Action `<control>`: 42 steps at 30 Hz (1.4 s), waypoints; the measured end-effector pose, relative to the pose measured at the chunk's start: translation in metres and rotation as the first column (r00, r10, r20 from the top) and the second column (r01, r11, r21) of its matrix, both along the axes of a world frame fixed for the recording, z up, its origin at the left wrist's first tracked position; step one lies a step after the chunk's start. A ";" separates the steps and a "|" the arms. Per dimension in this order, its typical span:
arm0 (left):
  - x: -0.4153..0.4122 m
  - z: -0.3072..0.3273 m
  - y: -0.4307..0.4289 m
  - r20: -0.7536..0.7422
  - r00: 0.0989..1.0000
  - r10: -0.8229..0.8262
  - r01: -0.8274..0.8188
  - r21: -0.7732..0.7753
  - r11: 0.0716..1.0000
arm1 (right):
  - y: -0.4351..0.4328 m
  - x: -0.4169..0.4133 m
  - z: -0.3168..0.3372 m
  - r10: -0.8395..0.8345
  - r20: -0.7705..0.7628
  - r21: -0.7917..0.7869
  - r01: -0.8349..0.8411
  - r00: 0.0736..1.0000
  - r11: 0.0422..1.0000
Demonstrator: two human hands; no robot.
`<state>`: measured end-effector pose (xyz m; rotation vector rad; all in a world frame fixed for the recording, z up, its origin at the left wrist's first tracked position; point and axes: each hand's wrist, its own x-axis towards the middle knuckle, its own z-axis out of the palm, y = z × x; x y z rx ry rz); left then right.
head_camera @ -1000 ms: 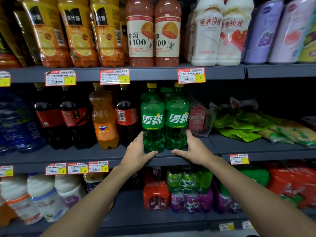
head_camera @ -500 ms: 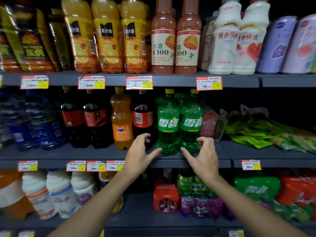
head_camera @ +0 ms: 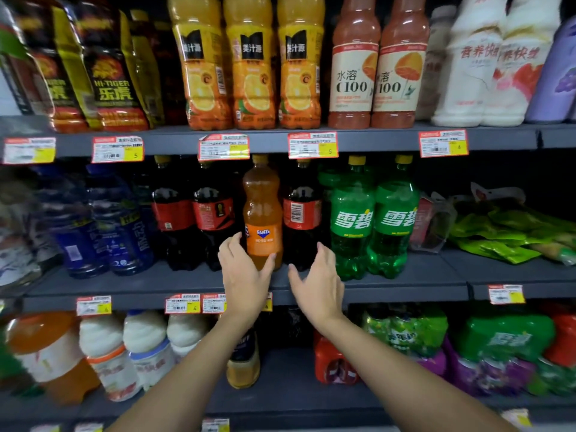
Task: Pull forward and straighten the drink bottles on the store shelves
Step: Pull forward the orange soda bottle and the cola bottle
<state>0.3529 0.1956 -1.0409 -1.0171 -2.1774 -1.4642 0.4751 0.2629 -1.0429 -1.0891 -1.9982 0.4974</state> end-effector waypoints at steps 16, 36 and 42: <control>-0.012 -0.002 0.011 0.216 0.967 -0.137 0.148 -0.038 0.988 | 0.002 -0.041 0.010 -0.290 0.225 0.005 0.297 0.930 0.955; -0.019 -0.004 -0.010 0.198 0.977 -0.083 0.104 -0.096 0.990 | -0.011 -0.008 0.017 -0.203 0.187 0.061 0.195 0.961 0.979; -0.019 -0.004 -0.010 0.190 0.979 -0.071 0.090 -0.093 0.992 | -0.002 -0.009 0.020 -0.201 0.182 0.060 0.193 0.963 0.979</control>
